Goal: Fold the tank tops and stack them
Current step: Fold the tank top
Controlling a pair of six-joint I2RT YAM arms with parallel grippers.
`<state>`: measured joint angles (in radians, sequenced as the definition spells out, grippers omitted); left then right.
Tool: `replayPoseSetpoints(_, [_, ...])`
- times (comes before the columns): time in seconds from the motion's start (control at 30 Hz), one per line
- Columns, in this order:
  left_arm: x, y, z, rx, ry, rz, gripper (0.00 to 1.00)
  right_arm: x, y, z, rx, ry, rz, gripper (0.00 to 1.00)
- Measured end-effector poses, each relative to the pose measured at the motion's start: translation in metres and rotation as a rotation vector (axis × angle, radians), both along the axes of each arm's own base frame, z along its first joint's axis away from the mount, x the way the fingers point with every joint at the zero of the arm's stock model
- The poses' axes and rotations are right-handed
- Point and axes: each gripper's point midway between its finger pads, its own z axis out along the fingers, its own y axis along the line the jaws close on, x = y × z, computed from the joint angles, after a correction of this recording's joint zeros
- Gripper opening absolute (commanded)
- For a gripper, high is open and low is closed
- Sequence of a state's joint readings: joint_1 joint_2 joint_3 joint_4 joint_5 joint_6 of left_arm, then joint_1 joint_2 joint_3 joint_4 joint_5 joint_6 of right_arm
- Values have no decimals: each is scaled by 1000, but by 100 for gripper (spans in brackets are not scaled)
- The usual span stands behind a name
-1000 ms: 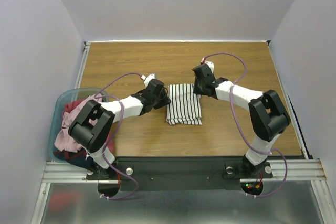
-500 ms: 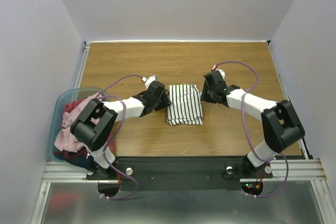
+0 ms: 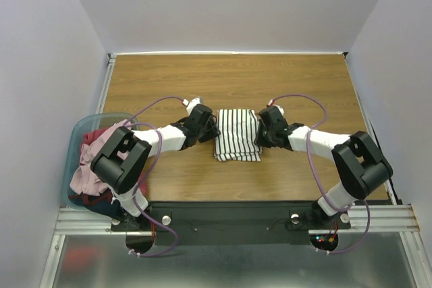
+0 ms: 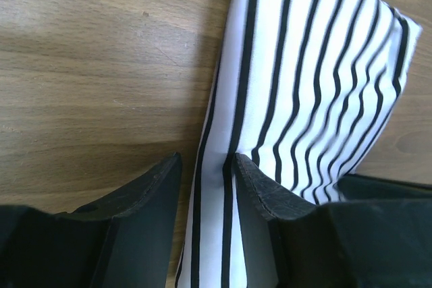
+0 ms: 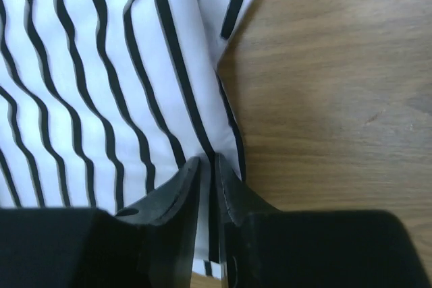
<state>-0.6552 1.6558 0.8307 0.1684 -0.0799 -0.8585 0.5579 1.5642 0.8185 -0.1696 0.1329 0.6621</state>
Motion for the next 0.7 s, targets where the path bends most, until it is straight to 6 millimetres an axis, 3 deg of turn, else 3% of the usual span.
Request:
replayPoseSetpoints(0.03, [0, 0, -1, 1, 1, -1, 48, -9, -4, -10, -7, 28, -9, 21])
replayPoseSetpoints(0.3, [-2, -1, -2, 3, 4, -5, 48, -14, -7, -10, 29, -4, -18, 21])
replayPoseSetpoints(0.47, [-3, 0, 1, 9, 0, -13, 48, -20, -9, 3, 35, -10, -16, 22])
replayPoseSetpoints(0.57, [-4, 2, 8, 15, -11, -15, 47, -1, -1, 29, 54, -57, -15, 22])
replayPoseSetpoints(0.7, [-9, 9, 26, 51, -53, -7, 47, 45, 10, 58, 64, -137, -38, 25])
